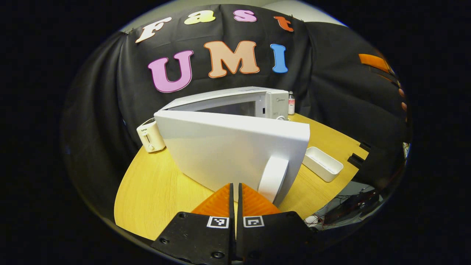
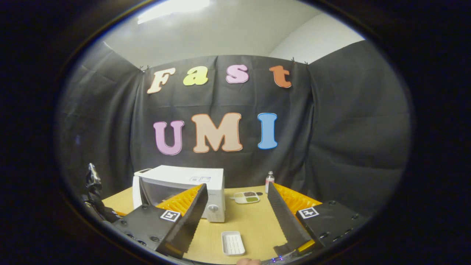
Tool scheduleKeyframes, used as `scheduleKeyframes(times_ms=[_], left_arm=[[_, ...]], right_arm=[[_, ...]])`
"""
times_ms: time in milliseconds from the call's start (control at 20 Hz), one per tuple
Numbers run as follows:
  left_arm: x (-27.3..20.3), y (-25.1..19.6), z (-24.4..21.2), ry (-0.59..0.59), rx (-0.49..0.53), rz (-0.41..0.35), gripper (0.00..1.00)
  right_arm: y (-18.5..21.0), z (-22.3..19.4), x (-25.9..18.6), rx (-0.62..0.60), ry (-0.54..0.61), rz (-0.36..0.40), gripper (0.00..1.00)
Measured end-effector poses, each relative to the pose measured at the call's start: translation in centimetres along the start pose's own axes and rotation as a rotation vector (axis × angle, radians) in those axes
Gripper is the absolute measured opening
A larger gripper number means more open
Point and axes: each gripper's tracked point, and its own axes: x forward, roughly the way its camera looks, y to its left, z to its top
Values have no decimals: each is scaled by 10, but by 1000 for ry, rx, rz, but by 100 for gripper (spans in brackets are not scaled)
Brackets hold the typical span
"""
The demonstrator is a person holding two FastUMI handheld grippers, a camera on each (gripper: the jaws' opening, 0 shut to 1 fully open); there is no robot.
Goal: Open the microwave oven with the left hand, put the food in, and close the microwave oven.
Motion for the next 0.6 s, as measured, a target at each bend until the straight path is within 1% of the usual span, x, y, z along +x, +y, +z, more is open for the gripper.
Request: scheduleKeyframes(times_ms=[300, 600], left_arm=[[28, -15, 17, -5, 21, -34, 0], [76, -20, 18, 31, 18, -52, 0]], right_arm=[[-7, 4, -8, 1, -1, -10, 92], [-15, 3, -14, -2, 1, -25, 92]])
